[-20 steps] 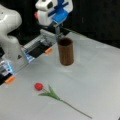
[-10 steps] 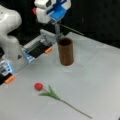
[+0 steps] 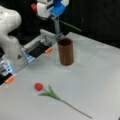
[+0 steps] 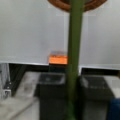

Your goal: Flower insertion into a vase

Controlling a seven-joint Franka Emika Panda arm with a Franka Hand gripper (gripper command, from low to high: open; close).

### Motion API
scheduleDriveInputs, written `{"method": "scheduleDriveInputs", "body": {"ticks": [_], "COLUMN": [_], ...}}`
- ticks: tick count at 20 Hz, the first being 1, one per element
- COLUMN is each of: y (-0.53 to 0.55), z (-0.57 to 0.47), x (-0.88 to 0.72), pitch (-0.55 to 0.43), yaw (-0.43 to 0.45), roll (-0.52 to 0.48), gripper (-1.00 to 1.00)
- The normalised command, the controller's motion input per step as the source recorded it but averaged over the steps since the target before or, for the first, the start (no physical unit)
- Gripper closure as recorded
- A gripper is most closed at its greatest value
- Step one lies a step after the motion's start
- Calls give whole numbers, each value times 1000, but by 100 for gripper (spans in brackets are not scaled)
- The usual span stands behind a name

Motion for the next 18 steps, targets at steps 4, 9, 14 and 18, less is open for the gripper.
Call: {"method": "scheduleDriveInputs", "body": {"ticks": [4, 9, 14, 18], "y": [8, -74, -73, -35], "z": [-215, -144, 49, 211], "x": [-527, -462, -245, 74], "pitch": [-95, 49, 315, 495], "yaw": [-132, -137, -153, -107], "roll": [124, 153, 168, 142], "gripper": [100, 100, 100, 100]}}
